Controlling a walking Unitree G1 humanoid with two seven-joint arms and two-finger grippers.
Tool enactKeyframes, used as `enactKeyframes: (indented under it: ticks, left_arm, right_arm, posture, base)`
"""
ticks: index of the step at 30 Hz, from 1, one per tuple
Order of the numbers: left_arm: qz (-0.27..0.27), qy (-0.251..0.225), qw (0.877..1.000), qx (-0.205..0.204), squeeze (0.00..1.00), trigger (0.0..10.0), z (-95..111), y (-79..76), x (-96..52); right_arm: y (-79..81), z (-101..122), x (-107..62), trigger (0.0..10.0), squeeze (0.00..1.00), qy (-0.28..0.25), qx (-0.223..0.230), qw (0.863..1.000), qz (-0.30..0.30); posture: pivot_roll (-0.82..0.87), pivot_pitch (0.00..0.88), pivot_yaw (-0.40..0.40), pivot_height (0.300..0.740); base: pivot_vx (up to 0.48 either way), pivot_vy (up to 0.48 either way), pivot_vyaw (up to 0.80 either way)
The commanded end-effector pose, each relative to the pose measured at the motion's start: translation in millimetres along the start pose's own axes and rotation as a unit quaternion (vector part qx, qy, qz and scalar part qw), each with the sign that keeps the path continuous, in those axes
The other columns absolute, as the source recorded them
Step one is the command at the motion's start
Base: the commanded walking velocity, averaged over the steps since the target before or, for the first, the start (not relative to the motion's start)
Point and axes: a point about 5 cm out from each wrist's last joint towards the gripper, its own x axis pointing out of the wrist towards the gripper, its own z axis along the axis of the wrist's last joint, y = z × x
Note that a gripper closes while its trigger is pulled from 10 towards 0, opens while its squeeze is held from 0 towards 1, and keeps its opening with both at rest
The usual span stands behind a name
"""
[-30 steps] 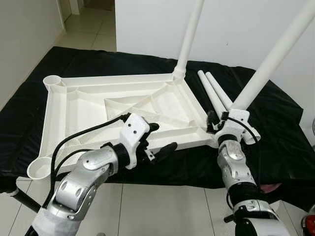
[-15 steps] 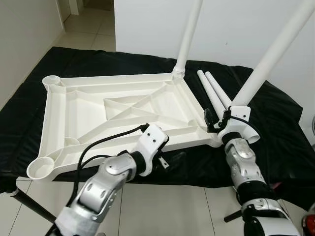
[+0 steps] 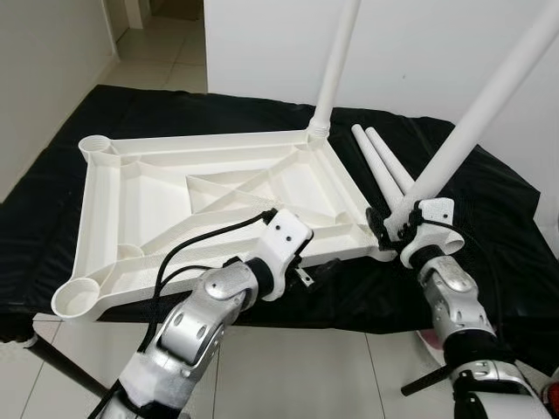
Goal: Building children table
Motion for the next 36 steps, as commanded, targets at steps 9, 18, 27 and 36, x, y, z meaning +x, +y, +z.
enactKeyframes:
  ticks: [9, 18, 27, 36]
  left_arm:
    - [-0.057, 0.011, 0.998, -0.003, 0.00, 10.0, 5, -14.0, 18.0]
    - [-0.079, 0.009, 0.997, 0.002, 0.00, 10.0, 7, -22.3, 21.2]
    - [-0.080, 0.003, 0.997, 0.000, 0.00, 10.0, 11, -22.2, 21.1]
    - [-0.082, -0.001, 0.997, 0.001, 0.00, 10.0, 13, -22.2, 20.3]
  right_arm:
    - [-11.6, 4, 1.6, 10.0, 0.00, 0.018, -0.036, 0.996, 0.075]
    - [-15.7, 2, 3.3, 4.2, 0.00, 0.032, -0.038, 0.995, 0.086]
    - [-24.0, -9, -0.4, 0.0, 0.00, 0.067, -0.021, 0.995, 0.065]
    - [-25.7, -21, -3.6, 0.0, 0.00, 0.089, 0.006, 0.996, 0.026]
  posture:
    - [-0.04, 0.000, -0.040, 0.740]
    - [-0.03, 0.000, -0.038, 0.740]
    - [-0.03, 0.000, -0.033, 0.740]
    - [-0.03, 0.000, -0.027, 0.740]
  base:
    - [0.000, 0.000, 0.00]
    - [0.000, 0.000, 0.00]
    - [0.000, 0.000, 0.00]
    - [0.000, 0.000, 0.00]
